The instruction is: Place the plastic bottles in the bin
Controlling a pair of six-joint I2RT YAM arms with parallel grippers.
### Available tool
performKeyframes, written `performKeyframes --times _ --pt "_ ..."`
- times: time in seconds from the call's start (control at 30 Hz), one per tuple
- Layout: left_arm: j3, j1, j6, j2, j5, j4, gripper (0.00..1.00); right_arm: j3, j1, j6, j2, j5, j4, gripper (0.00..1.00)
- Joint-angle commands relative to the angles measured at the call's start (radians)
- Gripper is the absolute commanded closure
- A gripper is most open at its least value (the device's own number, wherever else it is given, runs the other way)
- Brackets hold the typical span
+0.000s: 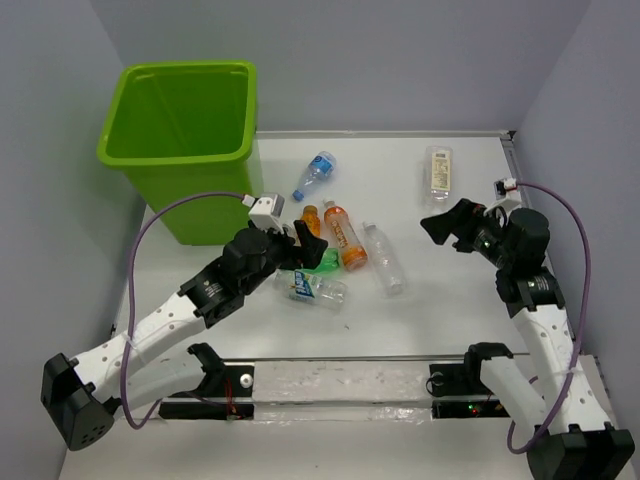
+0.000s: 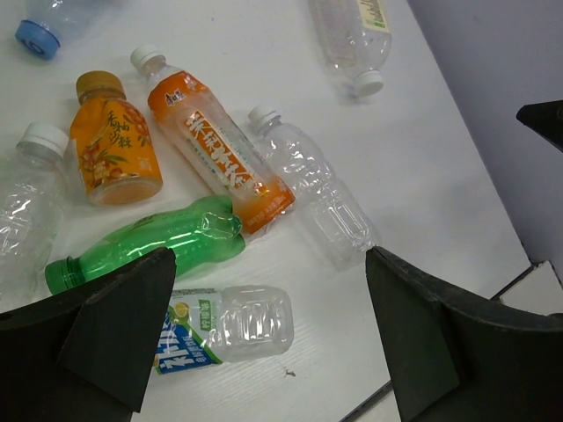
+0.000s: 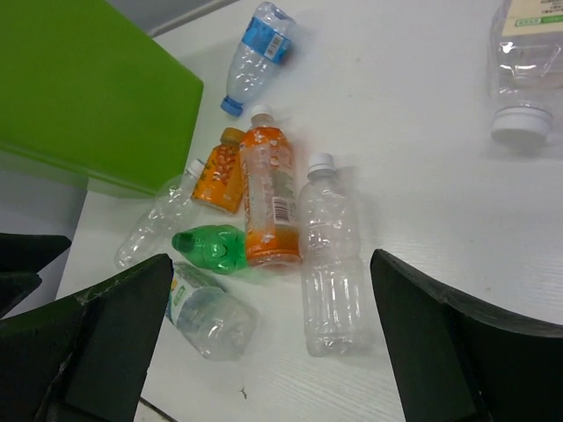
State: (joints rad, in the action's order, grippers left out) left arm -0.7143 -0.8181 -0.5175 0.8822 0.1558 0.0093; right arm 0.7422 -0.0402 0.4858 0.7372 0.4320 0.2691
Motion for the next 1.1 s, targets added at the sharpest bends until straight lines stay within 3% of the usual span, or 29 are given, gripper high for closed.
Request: performKeyframes --times 0.0,0.17,0.37,0.53,0.7,0.83,1.07 --pt "-0.028 -0.003 -0.019 0.043 0.011 0.037 0.01 -0.001 0.005 -0.003 0.068 -0.114 -0.102 0.01" --pt "-0.048 -0.003 -0.016 0.069 0.016 0.044 0.01 0.141 0.005 -0.098 0.374 -0.205 -0.110 0.05" --pt "-0.014 -0.003 -0.010 0.000 0.080 -0.006 0.01 0.356 0.005 -0.170 0.673 -0.556 -0.102 0.00" --pt "-0.011 -0.003 0.011 -0.026 0.088 -0.054 0.01 0.541 0.005 -0.275 0.911 -0.671 -0.070 0.00" --pt "-0.030 -0.001 0.042 -0.003 0.080 -0.062 0.01 0.777 0.005 -0.348 1.134 -0.605 0.017 0.00" --pt "-0.030 0.000 0.045 0.011 0.073 -0.060 0.01 0.876 0.005 -0.365 1.260 -0.578 0.056 0.00" --pt "-0.034 0.002 0.033 0.023 0.071 -0.049 0.01 0.890 0.005 -0.374 1.334 -0.581 0.068 0.05"
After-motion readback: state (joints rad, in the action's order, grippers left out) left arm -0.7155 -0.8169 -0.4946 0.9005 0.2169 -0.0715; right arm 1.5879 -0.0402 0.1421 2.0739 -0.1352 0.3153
